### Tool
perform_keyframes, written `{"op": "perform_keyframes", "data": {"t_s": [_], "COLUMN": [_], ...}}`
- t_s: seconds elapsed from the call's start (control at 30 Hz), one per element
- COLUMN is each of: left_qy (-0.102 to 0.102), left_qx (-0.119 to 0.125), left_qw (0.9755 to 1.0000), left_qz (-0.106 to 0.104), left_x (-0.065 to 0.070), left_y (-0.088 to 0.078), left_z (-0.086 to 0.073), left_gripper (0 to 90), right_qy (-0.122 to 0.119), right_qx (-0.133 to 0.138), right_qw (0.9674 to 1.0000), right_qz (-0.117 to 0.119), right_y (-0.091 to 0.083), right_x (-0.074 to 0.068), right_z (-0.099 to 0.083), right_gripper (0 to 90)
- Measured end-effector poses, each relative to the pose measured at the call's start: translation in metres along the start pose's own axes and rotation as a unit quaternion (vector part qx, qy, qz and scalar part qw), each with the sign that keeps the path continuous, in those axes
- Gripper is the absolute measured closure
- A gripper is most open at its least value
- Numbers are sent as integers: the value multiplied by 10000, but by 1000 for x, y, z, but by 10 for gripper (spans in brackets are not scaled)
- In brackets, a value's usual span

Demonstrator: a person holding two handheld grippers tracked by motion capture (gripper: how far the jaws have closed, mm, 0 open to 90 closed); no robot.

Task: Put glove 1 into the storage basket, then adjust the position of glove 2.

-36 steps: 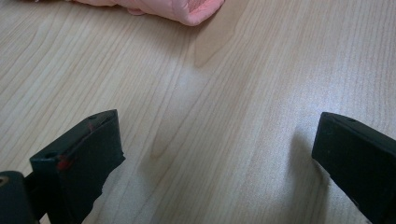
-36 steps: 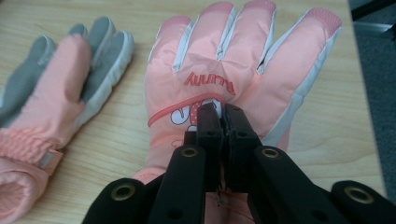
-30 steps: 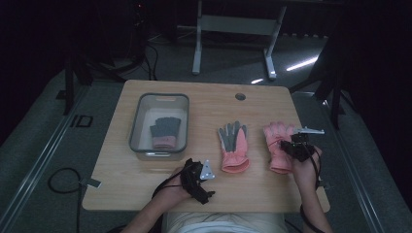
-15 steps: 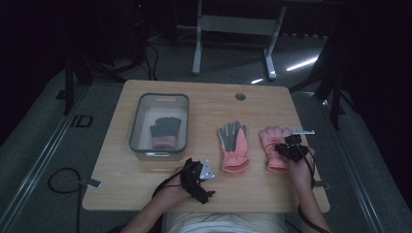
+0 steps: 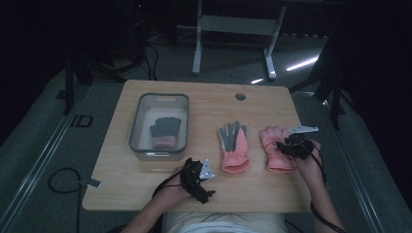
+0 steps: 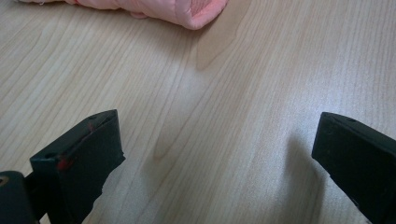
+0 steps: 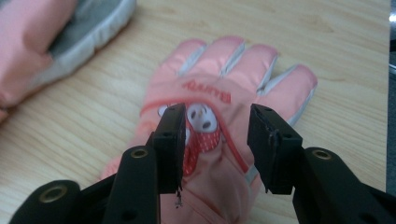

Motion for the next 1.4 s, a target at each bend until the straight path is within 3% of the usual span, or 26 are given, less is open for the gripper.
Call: {"op": "perform_keyframes", "data": {"t_s": [0.3, 0.5, 0.6, 0.87, 1.0, 1.23, 1.3, 1.4], "left_qy": [34, 21, 22, 12, 38, 92, 68, 74], "left_qx": [10, 3, 16, 23, 9, -1, 20, 8], "left_qw": [10000, 10000, 10000, 10000, 10000, 10000, 10000, 10000], "left_qz": [-6, -26, -26, -23, -26, -14, -23, -19], "left_x": [1, 1, 2, 1, 1, 2, 1, 1], "left_y": [-1, 0, -1, -1, -1, 0, 0, -1], "left_z": [0, 0, 1, 1, 0, 1, 1, 1], "left_gripper": [13, 13, 13, 13, 13, 13, 13, 13], "right_qy": [-160, -49, -49, 296, 382, 230, 104, -17], "right_qx": [-181, -103, -169, 14, 333, 661, 805, 876], "right_qw": [9997, 9999, 9998, 9993, 9982, 9970, 9963, 9958], "right_qz": [-23, 67, -56, -209, -319, -321, -283, -253], "right_y": [12, 18, 20, 12, -11, -34, -44, -51], "right_x": [4, 4, -1, -2, -6, -18, -32, -48], "right_z": [-13, -15, -14, -7, 16, 53, 72, 86], "right_gripper": [547, 715, 806, 862, 865, 864, 864, 863]}}
Point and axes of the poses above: each handheld gripper's, and its own axes: y roughly forward along the jaws, z roughly out of its top, x roughly to its right, the point moved 10 cm from there along y, roughly forward along the jaws, and after that the axes turned 12 degrees about z, right-handed, at the moved point
